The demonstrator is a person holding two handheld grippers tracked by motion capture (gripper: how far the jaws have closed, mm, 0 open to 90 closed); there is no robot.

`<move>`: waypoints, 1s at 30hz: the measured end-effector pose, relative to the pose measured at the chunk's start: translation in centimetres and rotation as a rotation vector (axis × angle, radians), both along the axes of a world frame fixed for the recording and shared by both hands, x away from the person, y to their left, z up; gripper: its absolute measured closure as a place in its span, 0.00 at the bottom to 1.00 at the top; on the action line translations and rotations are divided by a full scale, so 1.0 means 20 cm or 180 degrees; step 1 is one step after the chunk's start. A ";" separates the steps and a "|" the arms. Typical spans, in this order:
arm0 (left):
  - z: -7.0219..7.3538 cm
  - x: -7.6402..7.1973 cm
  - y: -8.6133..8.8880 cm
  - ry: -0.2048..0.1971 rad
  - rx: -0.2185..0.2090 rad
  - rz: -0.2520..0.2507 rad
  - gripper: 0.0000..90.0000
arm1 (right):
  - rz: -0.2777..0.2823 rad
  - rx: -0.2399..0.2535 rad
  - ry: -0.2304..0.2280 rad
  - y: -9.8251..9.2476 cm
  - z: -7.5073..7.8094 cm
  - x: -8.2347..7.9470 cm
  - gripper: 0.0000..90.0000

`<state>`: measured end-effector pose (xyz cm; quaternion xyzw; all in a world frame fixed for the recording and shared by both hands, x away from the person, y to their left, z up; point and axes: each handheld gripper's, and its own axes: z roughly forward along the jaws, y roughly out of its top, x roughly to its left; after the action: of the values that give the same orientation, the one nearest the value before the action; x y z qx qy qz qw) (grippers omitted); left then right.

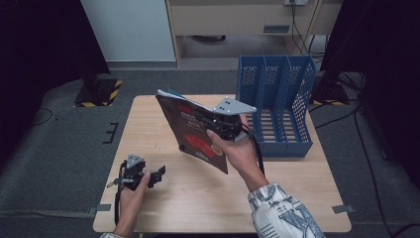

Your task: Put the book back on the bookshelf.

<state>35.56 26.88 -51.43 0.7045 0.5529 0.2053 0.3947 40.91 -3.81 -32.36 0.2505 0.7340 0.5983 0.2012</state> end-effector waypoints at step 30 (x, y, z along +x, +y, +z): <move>-0.11 0.03 -0.11 0.0285 0.0586 -0.0183 0.02 | -0.0213 0.0221 -0.0018 -0.14 0.26 -0.02 0.97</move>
<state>36.10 24.71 -53.56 0.7618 0.5284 0.2122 0.3089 40.58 -6.54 -27.18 0.2801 0.7035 0.6171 0.2143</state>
